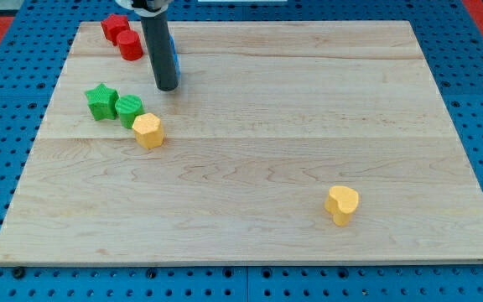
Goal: Move the green star towards the center
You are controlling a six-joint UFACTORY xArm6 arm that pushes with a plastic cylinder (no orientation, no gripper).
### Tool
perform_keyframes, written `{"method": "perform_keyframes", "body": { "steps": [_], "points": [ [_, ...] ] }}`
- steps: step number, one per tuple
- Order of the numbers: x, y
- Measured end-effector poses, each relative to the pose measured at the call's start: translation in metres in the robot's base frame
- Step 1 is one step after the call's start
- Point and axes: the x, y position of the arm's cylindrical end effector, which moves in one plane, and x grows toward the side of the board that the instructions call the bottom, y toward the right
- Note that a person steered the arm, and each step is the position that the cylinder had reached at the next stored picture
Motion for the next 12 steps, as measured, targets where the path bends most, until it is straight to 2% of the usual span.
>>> {"method": "perform_keyframes", "body": {
  "steps": [1,2,5,7,8,9,10,11,12],
  "points": [
    [-0.024,0.022],
    [-0.04,0.016],
    [-0.032,0.007],
    [-0.025,-0.079],
    [-0.013,-0.108],
    [0.006,-0.102],
    [0.029,-0.087],
    [0.047,-0.033],
    [0.047,-0.089]
  ]
}}
